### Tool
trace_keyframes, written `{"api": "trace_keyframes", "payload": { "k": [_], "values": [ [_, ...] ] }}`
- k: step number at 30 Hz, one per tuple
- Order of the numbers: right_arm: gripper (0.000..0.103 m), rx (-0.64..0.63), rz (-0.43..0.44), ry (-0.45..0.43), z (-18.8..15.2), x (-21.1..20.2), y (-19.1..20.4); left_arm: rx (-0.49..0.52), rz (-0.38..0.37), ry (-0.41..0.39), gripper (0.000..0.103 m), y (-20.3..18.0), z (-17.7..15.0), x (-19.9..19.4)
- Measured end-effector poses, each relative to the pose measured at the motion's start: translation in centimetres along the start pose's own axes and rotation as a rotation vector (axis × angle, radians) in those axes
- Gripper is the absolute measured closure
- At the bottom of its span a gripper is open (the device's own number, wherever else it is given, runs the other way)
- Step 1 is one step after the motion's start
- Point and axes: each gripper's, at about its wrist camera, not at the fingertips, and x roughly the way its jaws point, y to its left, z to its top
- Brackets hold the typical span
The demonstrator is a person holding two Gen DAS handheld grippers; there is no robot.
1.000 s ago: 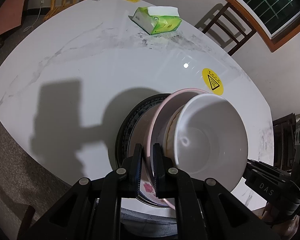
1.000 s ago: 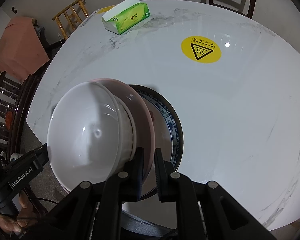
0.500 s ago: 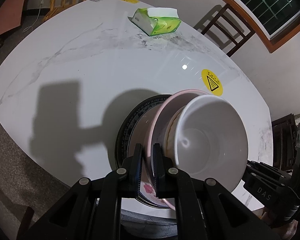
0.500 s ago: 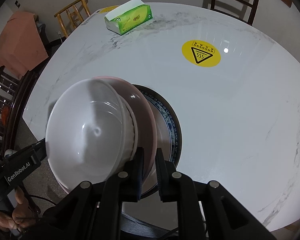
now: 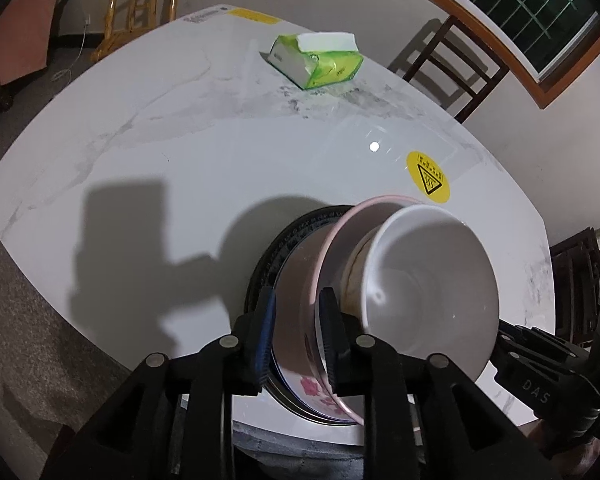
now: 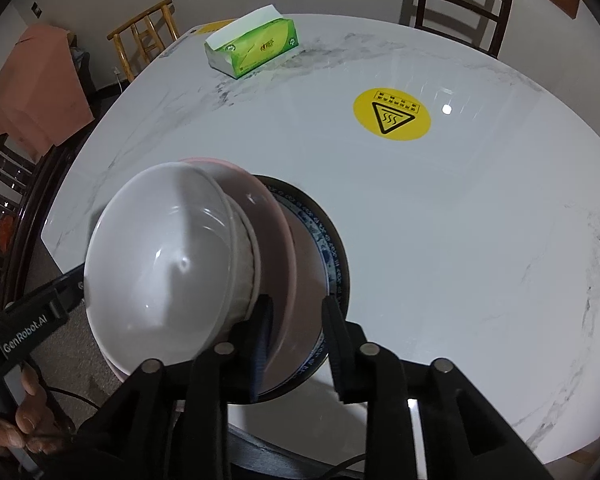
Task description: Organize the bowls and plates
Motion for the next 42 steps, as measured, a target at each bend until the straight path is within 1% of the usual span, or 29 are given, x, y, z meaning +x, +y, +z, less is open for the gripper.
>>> {"api": "trace_keyframes", "payload": {
  "k": [3, 5, 7, 8, 9, 11, 16, 17, 18, 20, 22, 24, 27, 30, 33, 36, 38, 42],
  "values": [
    [0.066, 0.008, 0.001, -0.016, -0.1, -0.4, -0.5, -0.003, 0.006, -0.008, 0.078, 0.2, 0.1, -0.3],
    [0.057, 0.014, 0.0, -0.032, -0.2, -0.7, -0.8, 0.006, 0.011, -0.02, 0.075, 0.2, 0.0, -0.5],
    [0.052, 0.016, 0.002, -0.047, -0.2, -0.9, -1.2, 0.008, 0.013, -0.027, 0.073, 0.3, -0.2, -0.8],
    [0.05, 0.016, 0.009, -0.053, -0.3, -1.1, -1.2, 0.006, 0.011, -0.031, 0.071, 0.3, -0.2, -1.0],
    [0.049, 0.016, 0.013, -0.06, -0.4, -1.2, -1.3, 0.004, 0.009, -0.039, 0.066, 0.4, -0.2, -1.2],
    [0.046, 0.01, 0.008, -0.073, -0.6, -1.5, -1.4, 0.007, 0.006, -0.057, 0.059, 0.4, -0.4, -1.7],
    [0.041, 0.002, -0.003, -0.119, -1.3, -2.3, -1.6, 0.043, 0.033, -0.104, 0.057, -0.1, -1.1, -2.9],
    [0.04, -0.003, -0.01, -0.132, -1.5, -2.5, -1.6, 0.046, 0.034, -0.114, 0.056, -0.1, -1.3, -3.2],
    [0.04, -0.011, -0.019, -0.146, -1.7, -2.7, -1.6, 0.047, 0.033, -0.122, 0.051, -0.1, -1.4, -3.4],
    [0.038, -0.021, -0.026, -0.169, -2.1, -3.2, -1.5, 0.053, 0.014, -0.143, 0.047, -0.1, -2.0, -4.1],
    [0.037, -0.033, -0.028, -0.191, -2.5, -3.6, -1.4, 0.07, 0.006, -0.173, 0.046, -0.6, -2.6, -5.0],
    [0.037, -0.038, -0.027, -0.209, -2.6, -3.9, -1.3, 0.09, -0.004, -0.194, 0.042, -1.0, -3.1, -5.5],
    [0.037, -0.048, -0.026, -0.241, -3.3, -4.3, -1.3, 0.116, -0.009, -0.25, 0.04, -1.6, -4.3, -6.7],
    [0.037, -0.064, -0.029, -0.26, -4.2, -4.6, -0.9, 0.151, 0.023, -0.305, 0.037, -2.4, -5.8, -7.5],
    [0.037, -0.09, -0.03, -0.285, -5.4, -4.7, -0.4, 0.184, 0.07, -0.33, 0.037, -3.1, -7.2, -7.5],
    [0.037, -0.115, -0.038, -0.303, -6.6, -4.6, 0.1, 0.19, 0.099, -0.336, 0.037, -3.3, -8.2, -6.9],
    [0.037, -0.13, -0.041, -0.309, -7.2, -4.4, 0.4, 0.197, 0.119, -0.321, 0.037, -3.8, -8.7, -6.2],
    [0.037, -0.143, -0.041, -0.321, -8.1, -4.4, 0.7, 0.244, 0.159, -0.32, 0.036, -5.1, -9.4, -5.3]
  ]
}}
